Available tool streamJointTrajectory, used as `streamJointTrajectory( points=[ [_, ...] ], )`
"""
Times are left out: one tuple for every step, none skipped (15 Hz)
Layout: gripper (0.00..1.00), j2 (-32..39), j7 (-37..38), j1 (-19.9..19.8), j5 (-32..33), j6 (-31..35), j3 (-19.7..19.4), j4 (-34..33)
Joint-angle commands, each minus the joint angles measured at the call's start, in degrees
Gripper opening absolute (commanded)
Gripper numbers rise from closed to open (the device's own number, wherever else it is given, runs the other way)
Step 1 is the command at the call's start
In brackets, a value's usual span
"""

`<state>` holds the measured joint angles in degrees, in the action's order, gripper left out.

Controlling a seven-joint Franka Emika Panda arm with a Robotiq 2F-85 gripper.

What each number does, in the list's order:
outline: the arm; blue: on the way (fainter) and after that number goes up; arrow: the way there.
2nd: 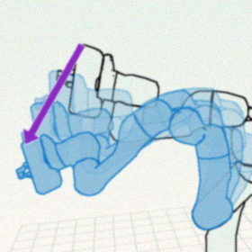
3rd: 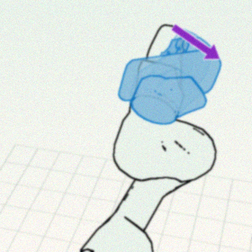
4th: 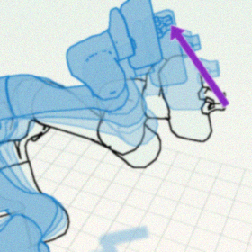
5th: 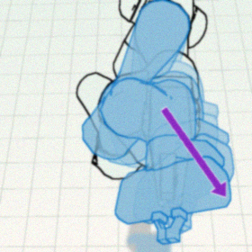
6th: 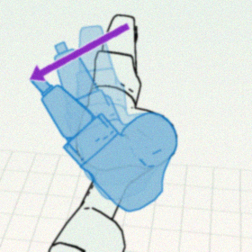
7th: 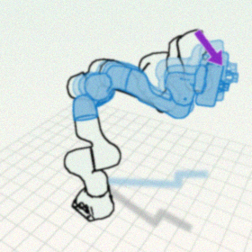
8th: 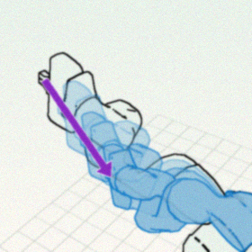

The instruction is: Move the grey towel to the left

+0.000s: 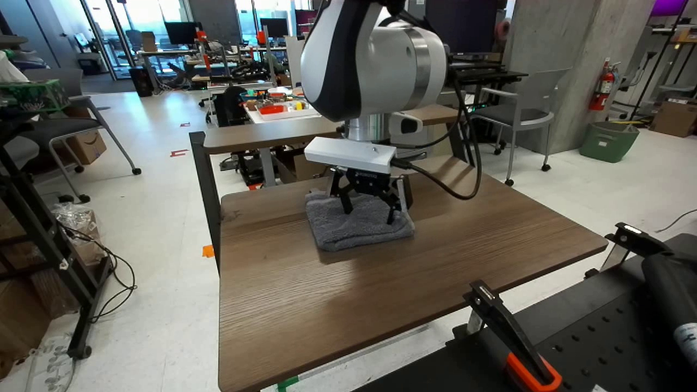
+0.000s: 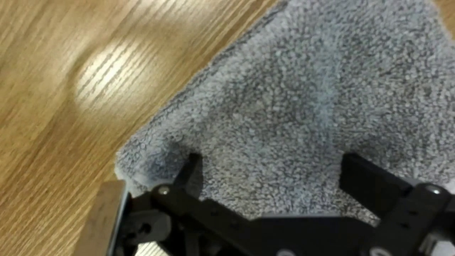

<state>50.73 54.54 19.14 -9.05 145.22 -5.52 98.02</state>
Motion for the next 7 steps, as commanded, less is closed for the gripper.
streamJointTrajectory(
  points=[
    [1.0, -6.54, 1.45, 1.74, 2.61, -0.22, -0.22, 4.37],
    [1.0, -8.66, 1.22, 2.07, 3.17, 0.41, -0.21, 5.84],
    [1.0, -11.34, 0.91, 2.47, 3.66, 1.16, -0.14, 7.93],
    [1.0, -13.3, 0.32, 2.41, 4.12, 0.57, 0.16, 9.18],
    [1.0, -7.22, 0.73, 0.98, 3.26, 0.08, 0.97, 3.38],
    [1.0, -9.33, 0.77, 1.22, 3.67, 0.07, 1.07, 4.82],
    [1.0, -10.95, 0.79, 1.33, 3.97, 0.06, 1.15, 6.06]
  ],
)
